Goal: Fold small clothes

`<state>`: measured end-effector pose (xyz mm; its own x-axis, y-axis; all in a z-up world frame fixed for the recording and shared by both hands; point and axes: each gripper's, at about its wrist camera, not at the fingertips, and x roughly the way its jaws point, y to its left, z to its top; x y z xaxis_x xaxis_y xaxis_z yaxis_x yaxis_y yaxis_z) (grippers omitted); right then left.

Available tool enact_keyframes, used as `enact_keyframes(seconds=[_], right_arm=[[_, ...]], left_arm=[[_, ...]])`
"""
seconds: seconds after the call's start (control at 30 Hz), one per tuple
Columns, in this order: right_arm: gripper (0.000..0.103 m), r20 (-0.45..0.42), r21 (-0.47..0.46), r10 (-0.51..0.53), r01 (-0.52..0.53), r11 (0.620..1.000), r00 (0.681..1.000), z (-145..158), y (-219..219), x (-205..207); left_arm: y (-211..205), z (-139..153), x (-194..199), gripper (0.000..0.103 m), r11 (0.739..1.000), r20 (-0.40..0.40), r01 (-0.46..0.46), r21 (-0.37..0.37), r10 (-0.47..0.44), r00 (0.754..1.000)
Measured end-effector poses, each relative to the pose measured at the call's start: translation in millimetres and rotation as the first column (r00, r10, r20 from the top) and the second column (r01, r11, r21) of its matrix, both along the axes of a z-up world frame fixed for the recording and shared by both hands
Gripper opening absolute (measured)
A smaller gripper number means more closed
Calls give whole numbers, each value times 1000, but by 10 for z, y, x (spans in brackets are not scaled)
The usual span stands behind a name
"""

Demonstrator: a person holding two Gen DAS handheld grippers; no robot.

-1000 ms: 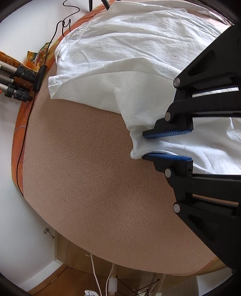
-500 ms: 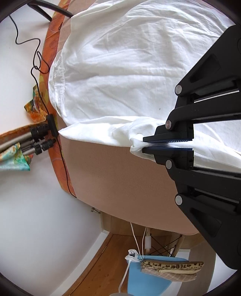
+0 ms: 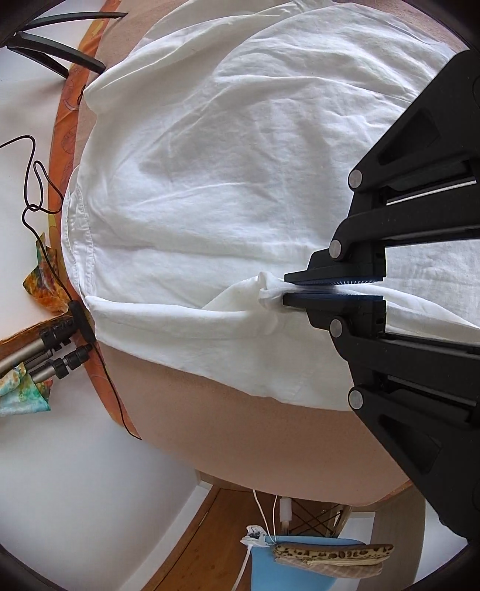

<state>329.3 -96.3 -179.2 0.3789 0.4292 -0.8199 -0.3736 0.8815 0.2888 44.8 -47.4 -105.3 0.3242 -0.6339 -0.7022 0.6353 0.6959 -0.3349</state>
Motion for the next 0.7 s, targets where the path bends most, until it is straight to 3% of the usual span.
enact_keyframes(seconds=[0.1,0.27,0.37,0.5,0.7], right_arm=[[5,2,-40,17,-17,999,1000,-63,9,23],[15,57,-116,4,2,993,998,-13,-63,-49],[16,77,-81,-23,29,996,997,91,-225,-126],[16,126,-25,-48,51,998,991,291,-516,-346],[16,202,39,-89,83,996,975,562,-1045,-790]], left_arm=[[75,99,-121,19,1000,8,12,-6,-12,1000],[430,193,-58,19,995,37,-104,12,103,994],[553,206,140,19,984,53,-178,10,178,983],[460,156,365,19,980,104,-193,39,188,977],[237,-146,648,19,983,33,-170,75,168,985]])
